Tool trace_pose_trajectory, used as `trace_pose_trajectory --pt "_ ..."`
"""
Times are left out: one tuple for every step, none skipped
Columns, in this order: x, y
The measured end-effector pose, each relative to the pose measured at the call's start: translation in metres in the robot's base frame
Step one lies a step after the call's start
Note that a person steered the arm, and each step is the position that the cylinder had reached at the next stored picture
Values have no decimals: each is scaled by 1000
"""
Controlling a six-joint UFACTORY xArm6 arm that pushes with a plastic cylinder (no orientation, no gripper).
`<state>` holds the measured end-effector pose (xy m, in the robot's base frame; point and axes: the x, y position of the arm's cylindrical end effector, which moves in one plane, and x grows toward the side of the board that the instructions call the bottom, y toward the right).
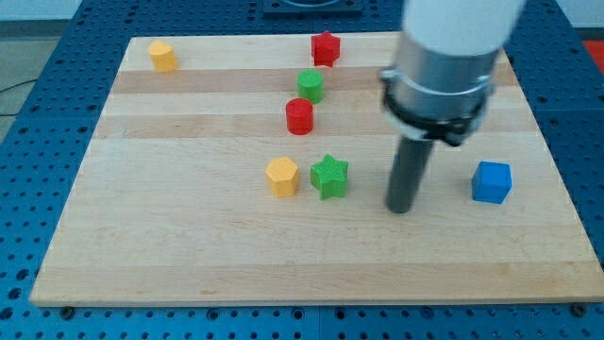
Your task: Push the blue triangle towards the top right corner of the board
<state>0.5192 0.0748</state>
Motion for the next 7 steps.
trace_pose_trajectory --pt "-37 4" --pt "-69 18" --pt "-27 33" --pt "1 34" --pt "1 76" --pt "-26 84" --pt "-68 84"
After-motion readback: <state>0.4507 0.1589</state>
